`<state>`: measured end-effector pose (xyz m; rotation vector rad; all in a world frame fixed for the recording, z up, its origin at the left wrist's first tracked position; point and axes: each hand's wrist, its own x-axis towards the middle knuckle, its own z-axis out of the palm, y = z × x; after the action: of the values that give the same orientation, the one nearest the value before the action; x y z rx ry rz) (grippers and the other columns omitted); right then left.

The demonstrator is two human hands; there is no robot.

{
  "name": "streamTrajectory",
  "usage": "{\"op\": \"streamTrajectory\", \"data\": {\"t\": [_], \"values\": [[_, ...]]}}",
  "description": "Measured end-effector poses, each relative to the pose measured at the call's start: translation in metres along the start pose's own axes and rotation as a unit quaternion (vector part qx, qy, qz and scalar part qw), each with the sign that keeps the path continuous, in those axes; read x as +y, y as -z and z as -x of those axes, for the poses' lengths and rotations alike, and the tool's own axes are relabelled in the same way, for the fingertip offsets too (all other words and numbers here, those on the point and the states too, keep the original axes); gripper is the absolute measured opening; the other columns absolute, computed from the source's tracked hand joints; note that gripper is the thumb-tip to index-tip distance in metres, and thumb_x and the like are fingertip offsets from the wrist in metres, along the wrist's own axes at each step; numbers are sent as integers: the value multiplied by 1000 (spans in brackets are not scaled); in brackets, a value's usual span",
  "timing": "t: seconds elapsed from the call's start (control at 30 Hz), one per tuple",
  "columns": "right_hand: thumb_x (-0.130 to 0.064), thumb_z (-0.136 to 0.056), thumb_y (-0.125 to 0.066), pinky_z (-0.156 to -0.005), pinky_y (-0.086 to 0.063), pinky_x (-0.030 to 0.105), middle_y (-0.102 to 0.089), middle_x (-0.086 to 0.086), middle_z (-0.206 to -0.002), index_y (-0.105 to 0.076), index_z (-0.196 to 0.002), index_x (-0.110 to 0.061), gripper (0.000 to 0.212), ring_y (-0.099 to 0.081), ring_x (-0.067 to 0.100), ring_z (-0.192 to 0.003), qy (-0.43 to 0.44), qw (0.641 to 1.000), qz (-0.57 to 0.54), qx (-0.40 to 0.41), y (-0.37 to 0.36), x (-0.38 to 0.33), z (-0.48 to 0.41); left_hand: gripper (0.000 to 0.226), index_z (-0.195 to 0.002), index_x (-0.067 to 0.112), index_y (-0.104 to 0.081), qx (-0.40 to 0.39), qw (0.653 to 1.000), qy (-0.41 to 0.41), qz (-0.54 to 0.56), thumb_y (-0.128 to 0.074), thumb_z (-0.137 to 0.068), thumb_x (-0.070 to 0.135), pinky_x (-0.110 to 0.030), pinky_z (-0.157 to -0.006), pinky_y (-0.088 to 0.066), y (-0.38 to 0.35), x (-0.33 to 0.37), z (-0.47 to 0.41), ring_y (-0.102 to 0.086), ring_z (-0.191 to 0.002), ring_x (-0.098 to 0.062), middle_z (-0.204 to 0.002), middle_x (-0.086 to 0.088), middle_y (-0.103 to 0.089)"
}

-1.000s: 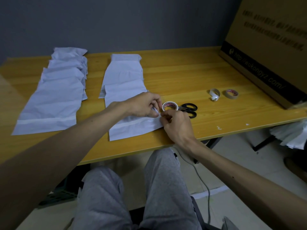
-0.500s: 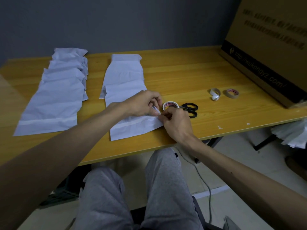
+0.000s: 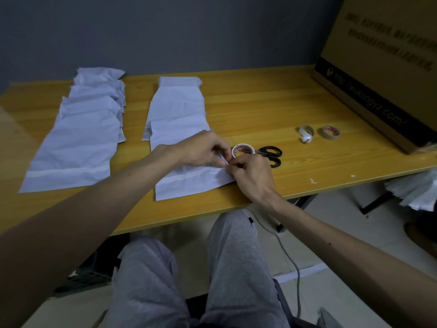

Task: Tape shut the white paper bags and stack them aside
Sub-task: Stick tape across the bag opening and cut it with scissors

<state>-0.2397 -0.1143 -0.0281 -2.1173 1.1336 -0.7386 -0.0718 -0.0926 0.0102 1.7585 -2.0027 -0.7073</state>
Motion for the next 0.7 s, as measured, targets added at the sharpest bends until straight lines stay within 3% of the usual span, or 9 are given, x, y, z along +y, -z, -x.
{"op": "streamTrajectory", "data": {"t": [0.2,0.27,0.33,0.53,0.7], "values": [[-21,-82,-63,-58,-49,34,-70,6,-70,-77,-83,-17,15,-61,23,-65,5,1000,24,-1,0,1,-6,12,-93,11,-75,10,1000,-1,-27,-75,-82,12,-8,-62,-38,-1,-2,-4,-54,-65,5,-81,0,-69],[-23,-84,-62,-58,-48,33,-70,8,-74,-76,-83,-16,15,-62,24,-68,4,999,39,-12,1,2,-9,12,-94,9,-75,8,999,-7,-43,-73,-83,12,-13,-66,-40,0,-2,-6,-55,-69,-1,-86,-4,-70],[-24,-84,-64,-58,-46,31,-70,8,-75,-75,-83,-14,16,-62,23,-69,-1,999,38,-13,4,1,-10,11,-94,8,-74,3,998,-19,-60,-72,-84,12,-19,-70,-41,2,-1,-7,-55,-73,-7,-85,-4,-67],[-21,-82,-68,-56,-42,26,-68,3,-70,-74,-77,-12,11,-60,16,-66,10,1000,13,-1,10,1,-9,9,-92,9,-73,-1,997,-27,-70,-71,-85,14,-11,-65,-37,1,-1,-8,-52,-71,0,-85,2,-63],[-14,-78,-68,-62,-46,35,-71,8,-70,-77,-75,-12,10,-63,24,-69,-1,1000,-15,-5,9,4,-7,8,-91,5,-72,-12,996,-48,-70,-69,-87,10,-18,-68,-39,-2,0,-6,-55,-75,-12,-88,-6,-66]]}}
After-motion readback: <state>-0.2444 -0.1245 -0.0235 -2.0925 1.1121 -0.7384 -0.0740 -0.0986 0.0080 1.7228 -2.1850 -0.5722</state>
